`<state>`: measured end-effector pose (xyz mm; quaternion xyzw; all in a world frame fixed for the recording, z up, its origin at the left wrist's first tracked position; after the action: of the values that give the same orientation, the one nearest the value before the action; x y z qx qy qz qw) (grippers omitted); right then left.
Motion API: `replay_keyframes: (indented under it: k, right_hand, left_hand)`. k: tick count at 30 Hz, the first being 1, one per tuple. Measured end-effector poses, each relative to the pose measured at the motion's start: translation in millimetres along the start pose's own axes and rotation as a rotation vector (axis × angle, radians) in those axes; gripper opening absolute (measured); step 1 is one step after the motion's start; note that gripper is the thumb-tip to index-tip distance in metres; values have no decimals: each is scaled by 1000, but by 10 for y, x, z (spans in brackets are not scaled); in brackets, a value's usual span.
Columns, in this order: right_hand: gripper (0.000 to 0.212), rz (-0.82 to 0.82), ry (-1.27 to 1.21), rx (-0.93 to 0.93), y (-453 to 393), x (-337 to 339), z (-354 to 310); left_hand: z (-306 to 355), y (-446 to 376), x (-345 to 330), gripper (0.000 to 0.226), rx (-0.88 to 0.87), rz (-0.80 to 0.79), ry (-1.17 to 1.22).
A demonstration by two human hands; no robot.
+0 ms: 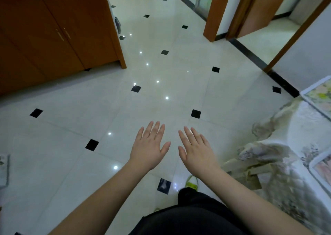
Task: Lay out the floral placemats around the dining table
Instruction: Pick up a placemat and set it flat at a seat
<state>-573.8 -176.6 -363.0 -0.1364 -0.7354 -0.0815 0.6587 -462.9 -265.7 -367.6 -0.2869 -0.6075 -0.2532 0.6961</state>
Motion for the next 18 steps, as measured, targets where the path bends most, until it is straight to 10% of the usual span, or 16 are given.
replay_keyframes:
  k: [18]
  right_hand:
    - [59, 97, -66, -366, -1124, 277, 2852]
  left_hand:
    - [1858, -2540, -325, 70, -247, -60, -33]
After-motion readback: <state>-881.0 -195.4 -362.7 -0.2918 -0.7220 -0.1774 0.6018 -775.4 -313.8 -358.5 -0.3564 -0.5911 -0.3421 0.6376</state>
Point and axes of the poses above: each hand's wrist, its own y-axis away from the middle knuckle, its own x-axis out of the back of the hand, z = x × y, the point moved 10 cm from there along -y, towards the middle knuckle, and after that the axes turned 14 degrees about z, right-handed, at the moved point
